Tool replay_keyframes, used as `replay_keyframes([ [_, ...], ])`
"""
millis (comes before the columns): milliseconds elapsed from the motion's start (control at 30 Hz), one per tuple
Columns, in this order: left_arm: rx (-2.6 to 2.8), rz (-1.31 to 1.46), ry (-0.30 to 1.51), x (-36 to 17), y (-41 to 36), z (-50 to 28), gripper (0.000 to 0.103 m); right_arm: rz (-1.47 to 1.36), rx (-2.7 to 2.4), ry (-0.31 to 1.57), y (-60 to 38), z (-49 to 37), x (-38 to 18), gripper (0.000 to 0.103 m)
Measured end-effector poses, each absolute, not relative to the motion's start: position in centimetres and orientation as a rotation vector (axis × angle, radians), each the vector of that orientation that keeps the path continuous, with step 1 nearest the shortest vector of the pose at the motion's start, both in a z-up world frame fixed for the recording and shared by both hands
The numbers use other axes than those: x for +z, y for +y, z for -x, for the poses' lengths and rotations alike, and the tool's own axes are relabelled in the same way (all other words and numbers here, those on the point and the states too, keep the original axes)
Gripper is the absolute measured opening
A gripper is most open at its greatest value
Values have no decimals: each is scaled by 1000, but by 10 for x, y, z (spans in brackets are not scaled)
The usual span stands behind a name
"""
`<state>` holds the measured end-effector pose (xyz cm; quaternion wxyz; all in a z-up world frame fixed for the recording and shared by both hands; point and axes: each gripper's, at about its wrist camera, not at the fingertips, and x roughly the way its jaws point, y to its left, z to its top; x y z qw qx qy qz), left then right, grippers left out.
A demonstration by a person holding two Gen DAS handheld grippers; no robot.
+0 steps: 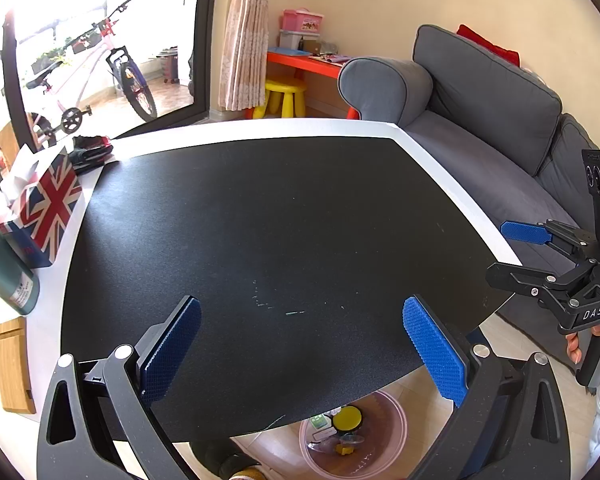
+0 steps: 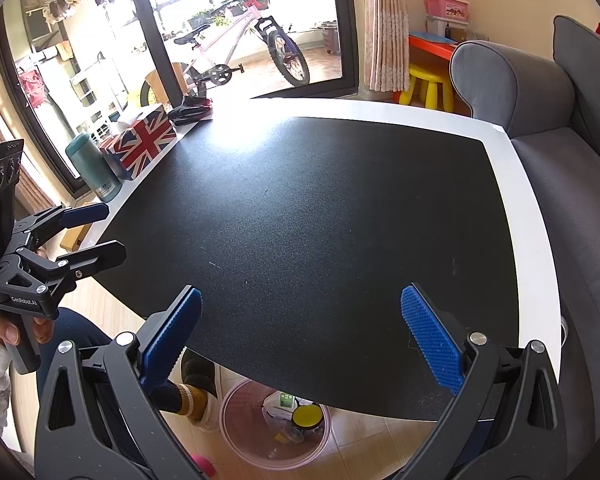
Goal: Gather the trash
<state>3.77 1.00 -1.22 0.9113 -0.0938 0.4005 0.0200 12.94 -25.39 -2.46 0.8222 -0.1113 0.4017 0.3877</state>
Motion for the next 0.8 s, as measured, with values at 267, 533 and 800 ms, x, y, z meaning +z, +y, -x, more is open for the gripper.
replay_keyframes([
  [267, 40, 196, 826, -12, 9, -38, 97, 235, 825, 854, -254, -129, -24, 98],
  [533, 42, 184, 827, -11, 7, -38, 97, 235, 823, 855, -254, -130, -25, 98],
  [800, 48, 172, 827, -10, 5, -39, 97, 235, 824, 855, -254, -130, -25, 98],
])
